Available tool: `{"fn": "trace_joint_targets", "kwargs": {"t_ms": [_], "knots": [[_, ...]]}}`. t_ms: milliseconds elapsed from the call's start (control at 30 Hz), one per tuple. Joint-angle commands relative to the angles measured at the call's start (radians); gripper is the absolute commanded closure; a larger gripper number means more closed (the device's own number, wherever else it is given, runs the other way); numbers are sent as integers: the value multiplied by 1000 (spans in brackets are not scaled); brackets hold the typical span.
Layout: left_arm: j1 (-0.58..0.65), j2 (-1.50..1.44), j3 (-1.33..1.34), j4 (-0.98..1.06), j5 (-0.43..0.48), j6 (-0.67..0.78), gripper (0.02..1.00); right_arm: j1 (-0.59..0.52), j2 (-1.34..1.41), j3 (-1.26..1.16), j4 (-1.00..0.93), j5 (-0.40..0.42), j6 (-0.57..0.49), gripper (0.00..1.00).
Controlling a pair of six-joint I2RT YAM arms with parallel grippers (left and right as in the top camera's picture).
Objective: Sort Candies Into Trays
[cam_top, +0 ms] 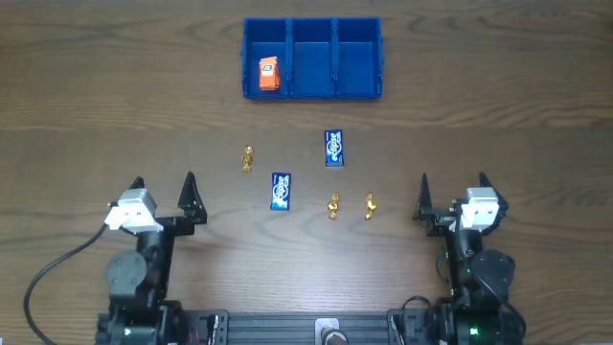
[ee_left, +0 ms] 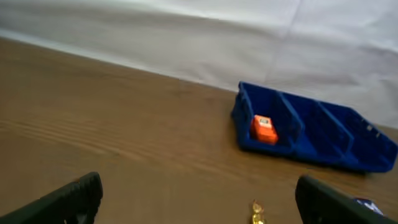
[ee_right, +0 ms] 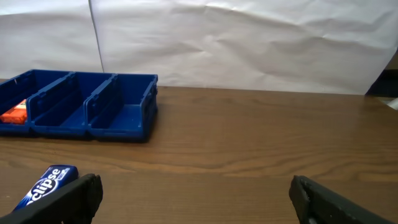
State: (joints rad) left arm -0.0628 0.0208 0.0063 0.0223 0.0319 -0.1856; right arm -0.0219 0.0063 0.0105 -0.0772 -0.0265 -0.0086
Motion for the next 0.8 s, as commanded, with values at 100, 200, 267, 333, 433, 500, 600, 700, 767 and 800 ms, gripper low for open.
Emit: {"fn": "trace_joint_targets", "kwargs": {"t_ms": [100, 200, 267, 333, 433, 500, 600, 700, 767, 800], "knots": [[13, -18, -2, -99, 2, 6, 20, 0, -3, -3, -5, 2, -8, 3], [13, -16, -2, -100, 2, 6, 20, 0, -3, -3, -5, 1, -8, 3], [13, -16, -2, -100, 2, 6, 20, 0, -3, -3, -5, 1, -8, 3], [13, -16, -2, -100, 2, 6, 20, 0, -3, -3, -5, 2, -8, 3], [13, -16, -2, -100, 2, 6, 20, 0, -3, -3, -5, 1, -8, 3], [13, -16, -2, -100, 2, 6, 20, 0, -3, -3, -5, 2, -8, 3], [13, -16, -2, -100, 2, 6, 20, 0, -3, -3, 1, -6, -7, 3], [13, -16, -2, -100, 2, 6, 20, -13, 56, 4, 127, -114, 201, 3], [13, -16, -2, -100, 2, 6, 20, -15, 246, 103, 172, -219, 270, 3], [13, -16, -2, -100, 2, 6, 23, -15, 333, 161, 165, -262, 271, 3]]}}
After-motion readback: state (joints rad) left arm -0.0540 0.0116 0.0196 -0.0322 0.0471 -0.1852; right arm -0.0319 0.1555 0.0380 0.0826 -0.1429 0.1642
